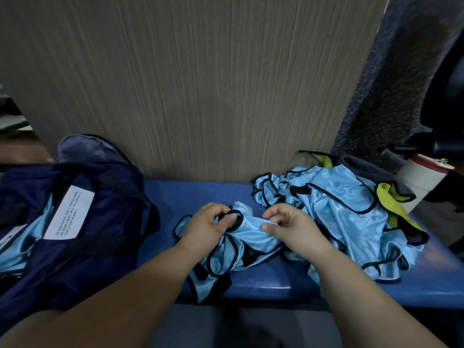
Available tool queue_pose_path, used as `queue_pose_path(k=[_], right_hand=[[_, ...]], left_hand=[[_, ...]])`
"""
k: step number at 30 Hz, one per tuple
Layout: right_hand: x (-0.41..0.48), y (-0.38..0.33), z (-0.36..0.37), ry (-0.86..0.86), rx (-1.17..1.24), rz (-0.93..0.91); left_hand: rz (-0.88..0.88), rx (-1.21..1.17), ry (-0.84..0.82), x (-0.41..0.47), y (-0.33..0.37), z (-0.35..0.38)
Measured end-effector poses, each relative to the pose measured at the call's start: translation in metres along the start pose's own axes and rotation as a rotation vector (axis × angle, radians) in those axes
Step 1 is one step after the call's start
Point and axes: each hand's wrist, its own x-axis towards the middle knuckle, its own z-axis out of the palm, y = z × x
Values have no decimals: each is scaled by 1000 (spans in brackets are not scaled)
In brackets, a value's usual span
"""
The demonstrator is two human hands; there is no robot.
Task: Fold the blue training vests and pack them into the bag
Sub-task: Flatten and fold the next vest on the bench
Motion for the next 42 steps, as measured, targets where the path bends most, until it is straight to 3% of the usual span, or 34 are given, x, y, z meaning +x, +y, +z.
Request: queue_pose_path(k=[6, 9, 11, 13, 16, 18, 20, 23, 25, 27, 30, 34, 42], right_hand=[[3, -11, -5, 101, 314, -84], [5, -15, -4, 140, 580, -79], [7, -14, -8, 194, 707, 20], [9, -7, -12, 307, 574, 136], [10, 7, -21, 375, 7, 213], [9, 10, -25, 354, -220, 199], [6, 10, -24, 341, -358, 111], [3, 11, -19, 435, -585, -210], [2, 10, -17, 380, -576, -400], [1, 8, -16, 210, -561, -428], [5, 21, -14, -9, -749, -226], [9, 27, -16, -77, -839, 75], [7, 27, -25, -142, -815, 101]], left_hand=[[-141, -394, 15, -2, 25, -7], [-135, -460, 7, -2, 38, -7], [-135, -396, -22, -3, 39, -4], [-131, -229, -143, -8, 34, -1], [-103, 116, -407, -18, 15, 9], [-70, 374, -492, -24, 6, 16], [-29, 513, -490, -26, -1, 22], [-37, 493, -453, -23, -10, 23], [-29, 510, -466, -21, -13, 24], [-3, 543, -465, -20, -18, 26], [28, 566, -463, -19, -22, 26], [43, 551, -467, -20, -25, 22], [72, 567, -450, -20, -30, 22]])
